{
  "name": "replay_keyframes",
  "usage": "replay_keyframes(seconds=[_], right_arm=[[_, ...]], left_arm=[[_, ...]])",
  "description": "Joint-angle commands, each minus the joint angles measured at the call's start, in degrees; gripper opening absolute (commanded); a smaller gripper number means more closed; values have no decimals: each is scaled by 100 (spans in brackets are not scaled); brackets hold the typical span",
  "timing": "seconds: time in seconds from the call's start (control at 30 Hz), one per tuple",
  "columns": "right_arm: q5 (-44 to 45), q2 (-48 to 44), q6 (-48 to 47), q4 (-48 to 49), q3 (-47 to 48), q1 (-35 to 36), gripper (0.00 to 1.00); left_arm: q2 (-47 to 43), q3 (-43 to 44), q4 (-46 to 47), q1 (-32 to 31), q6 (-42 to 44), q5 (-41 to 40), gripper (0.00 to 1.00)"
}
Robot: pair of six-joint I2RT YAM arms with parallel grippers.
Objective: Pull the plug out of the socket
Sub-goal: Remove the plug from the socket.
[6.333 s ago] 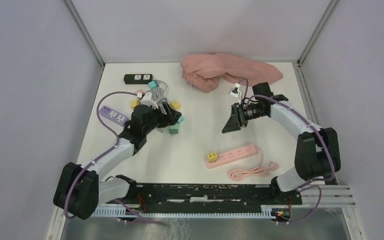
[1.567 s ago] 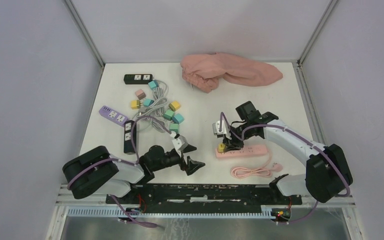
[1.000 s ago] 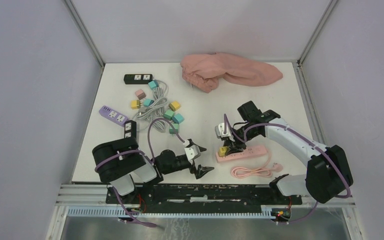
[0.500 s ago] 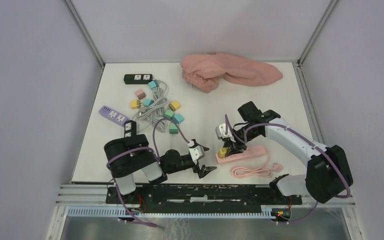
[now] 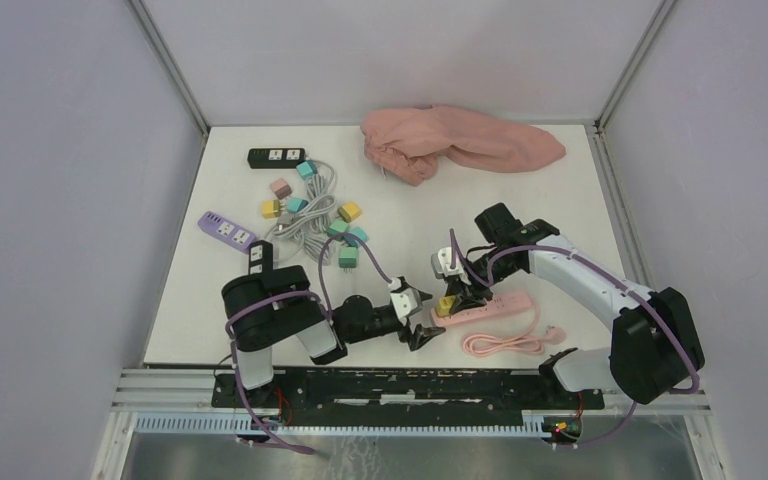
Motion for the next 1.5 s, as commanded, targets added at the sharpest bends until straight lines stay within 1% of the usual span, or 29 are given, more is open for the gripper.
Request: replay_keyframes(seconds=[0.0, 0.3, 0.33, 0.37, 0.47, 0.5, 0.57, 0.6, 0.73, 0.8, 0.83, 0.97, 1.07, 1.17, 1.27, 1.37, 1.47], right_arm=[[-377, -62, 12, -23, 246, -14, 0], [-416, -64, 15, -32, 246, -12, 0], [-424, -65, 14, -37, 246, -16, 0], [-422, -69, 15, -39, 246, -17, 0], [-409, -72, 19, -48, 257, -12, 0], [-406, -75, 3, -54, 253, -12, 0], [-434, -66, -82, -129, 248, -10, 0], [-483, -62, -192, -200, 241, -9, 0], [-1004, 14, -833, -641, 201, 19, 0], [-1037, 33, -815, -612, 198, 75, 0], [-987, 35, -688, -520, 212, 91, 0], [-693, 36, 583, 232, 324, 9, 0], [-494, -14, 659, 255, 400, -174, 0], [-126, -134, 187, 34, 344, -297, 0], [-26, -209, -705, -425, 228, -309, 0], [-499, -150, -1464, -944, 142, -273, 0], [-871, -59, -1547, -1041, 136, -17, 0]], left_arm=[[148, 142, 369, -34, -11, 149, 83], [165, 236, 313, -33, -148, 280, 65], [165, 249, 301, -35, -164, 331, 61], [165, 260, 289, -33, -181, 366, 54], [157, 296, 187, -29, -203, 410, 27], [156, 289, 166, -32, -211, 391, 19], [148, 258, 158, -24, -214, 351, 6], [145, 246, 154, -24, -216, 325, 4], [187, 271, 127, -24, -253, 330, 3], [220, 309, 96, -24, -266, 356, 3], [236, 319, 86, -25, -264, 371, 3], [222, 289, 65, -24, -262, 392, 3], [188, 234, 67, -24, -266, 367, 3], [157, 188, 102, -24, -266, 318, 3], [147, 167, 141, -15, -266, 296, 3], [155, 168, 144, -15, -283, 303, 3], [164, 201, 124, -17, -293, 333, 3]])
